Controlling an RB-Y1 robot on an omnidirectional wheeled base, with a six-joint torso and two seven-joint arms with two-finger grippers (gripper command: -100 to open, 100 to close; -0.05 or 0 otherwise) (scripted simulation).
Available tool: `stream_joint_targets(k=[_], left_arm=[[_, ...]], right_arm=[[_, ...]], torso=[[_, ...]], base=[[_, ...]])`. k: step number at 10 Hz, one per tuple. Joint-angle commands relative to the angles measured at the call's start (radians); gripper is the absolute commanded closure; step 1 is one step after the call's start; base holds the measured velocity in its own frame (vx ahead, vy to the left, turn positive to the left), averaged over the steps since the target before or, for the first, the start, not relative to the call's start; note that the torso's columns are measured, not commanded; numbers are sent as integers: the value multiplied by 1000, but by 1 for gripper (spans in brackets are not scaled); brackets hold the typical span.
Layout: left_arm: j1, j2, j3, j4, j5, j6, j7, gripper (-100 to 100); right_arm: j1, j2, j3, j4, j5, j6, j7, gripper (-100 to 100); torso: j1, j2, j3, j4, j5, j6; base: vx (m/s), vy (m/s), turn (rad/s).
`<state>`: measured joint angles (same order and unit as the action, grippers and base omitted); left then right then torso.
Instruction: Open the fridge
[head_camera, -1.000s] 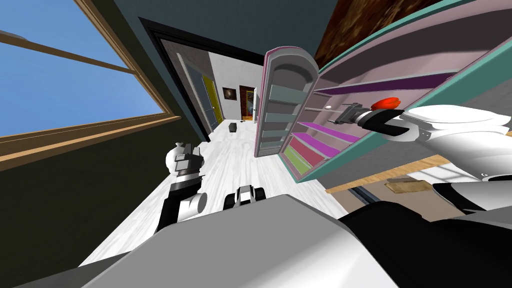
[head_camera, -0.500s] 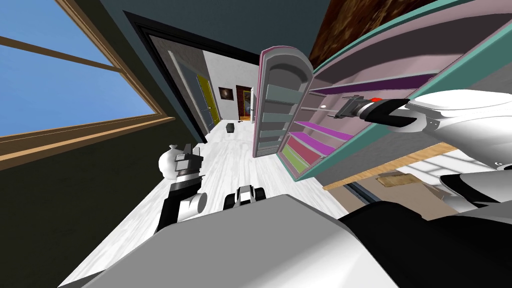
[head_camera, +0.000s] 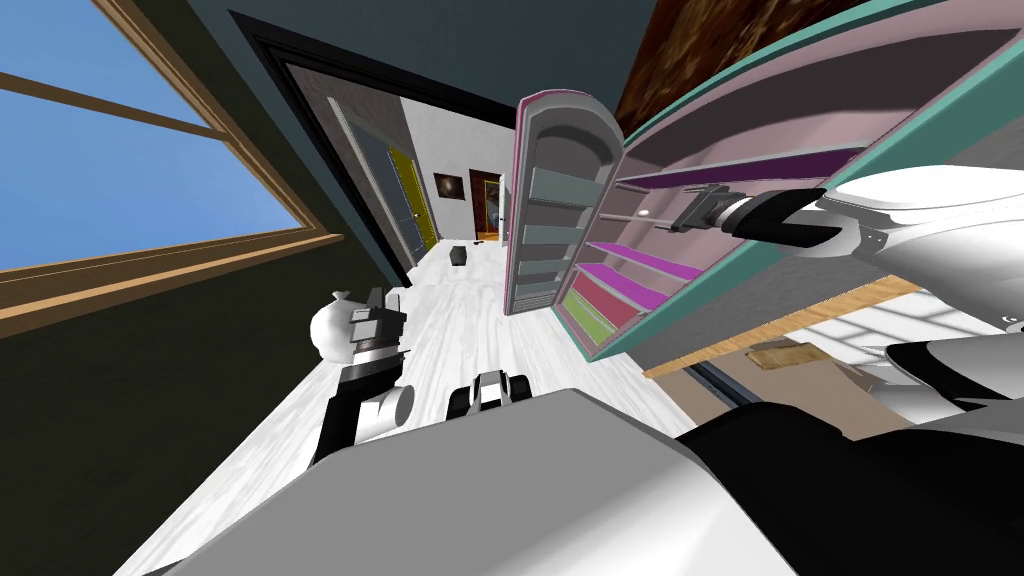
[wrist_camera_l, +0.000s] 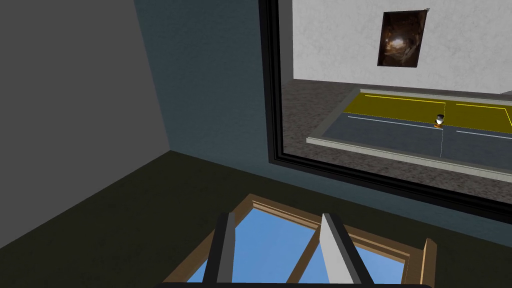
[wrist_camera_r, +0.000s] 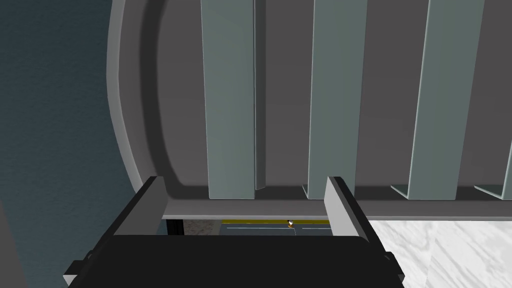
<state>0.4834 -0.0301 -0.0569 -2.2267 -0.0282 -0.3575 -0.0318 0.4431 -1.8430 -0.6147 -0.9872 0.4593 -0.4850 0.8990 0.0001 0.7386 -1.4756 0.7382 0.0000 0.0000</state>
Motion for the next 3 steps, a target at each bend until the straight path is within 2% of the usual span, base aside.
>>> stream_joint_targets(k=[1, 3], left_arm=[[0, 0, 0, 0, 0, 0, 0, 0], [0, 0, 0, 0, 0, 0, 0, 0]], right_arm=[[0, 0, 0, 0, 0, 0, 0, 0], [0, 0, 0, 0, 0, 0, 0, 0]], torso=[[0, 0, 0, 0, 0, 0], [0, -1, 0, 0, 0, 0]], base=[[0, 0, 0], [0, 0, 0]])
